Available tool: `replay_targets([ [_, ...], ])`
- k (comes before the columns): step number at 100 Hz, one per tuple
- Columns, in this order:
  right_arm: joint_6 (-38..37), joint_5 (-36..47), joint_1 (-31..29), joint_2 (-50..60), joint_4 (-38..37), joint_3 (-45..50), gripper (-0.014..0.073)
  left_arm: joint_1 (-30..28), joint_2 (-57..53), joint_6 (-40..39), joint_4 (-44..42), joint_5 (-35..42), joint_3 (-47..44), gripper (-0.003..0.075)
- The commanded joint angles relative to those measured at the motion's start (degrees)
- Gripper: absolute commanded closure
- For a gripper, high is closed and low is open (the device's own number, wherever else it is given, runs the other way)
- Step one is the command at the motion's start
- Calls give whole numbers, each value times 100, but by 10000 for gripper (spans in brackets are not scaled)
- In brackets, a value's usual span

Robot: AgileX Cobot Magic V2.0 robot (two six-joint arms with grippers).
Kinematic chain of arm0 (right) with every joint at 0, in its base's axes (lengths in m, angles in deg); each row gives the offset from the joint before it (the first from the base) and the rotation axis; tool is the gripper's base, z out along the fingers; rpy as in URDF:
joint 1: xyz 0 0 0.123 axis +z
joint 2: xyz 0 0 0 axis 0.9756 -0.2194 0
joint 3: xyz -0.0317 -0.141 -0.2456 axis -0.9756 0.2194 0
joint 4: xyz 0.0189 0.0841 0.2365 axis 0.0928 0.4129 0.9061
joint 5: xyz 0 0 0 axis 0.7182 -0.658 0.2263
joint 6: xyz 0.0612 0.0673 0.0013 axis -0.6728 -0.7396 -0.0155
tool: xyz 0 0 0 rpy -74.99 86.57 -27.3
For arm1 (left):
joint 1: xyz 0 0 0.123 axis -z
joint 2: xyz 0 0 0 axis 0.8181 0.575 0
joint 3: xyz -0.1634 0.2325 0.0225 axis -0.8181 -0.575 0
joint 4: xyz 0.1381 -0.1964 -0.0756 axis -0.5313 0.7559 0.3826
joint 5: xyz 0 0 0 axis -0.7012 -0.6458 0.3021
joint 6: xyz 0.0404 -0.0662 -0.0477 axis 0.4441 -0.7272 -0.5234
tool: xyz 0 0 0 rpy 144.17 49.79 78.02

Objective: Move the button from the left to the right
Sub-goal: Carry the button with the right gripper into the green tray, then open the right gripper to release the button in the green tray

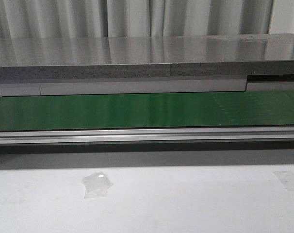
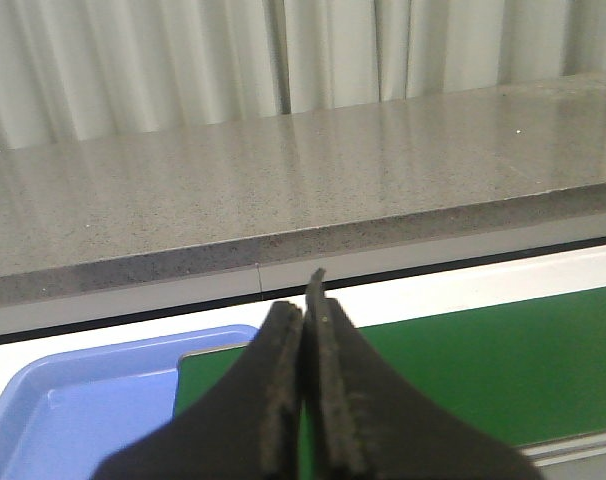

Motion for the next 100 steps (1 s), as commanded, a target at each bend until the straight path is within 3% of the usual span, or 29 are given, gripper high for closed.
replay_targets([
  [1, 46, 182, -41, 316, 18, -180, 220, 46, 35, -10, 72, 449, 167, 740],
  [19, 41, 182, -41, 316, 28, -180, 153, 46, 35, -10, 72, 449, 167, 740],
  [56, 41, 171, -48, 516, 27, -191, 154, 46, 35, -10, 72, 449, 167, 740],
  [72, 41, 299, -8, 852, 611, -233, 158, 46, 35, -10, 72, 449, 167, 740],
  [100, 46, 758, 661, 1658, 1065, -247, 158, 46, 35, -10, 72, 449, 167, 740],
])
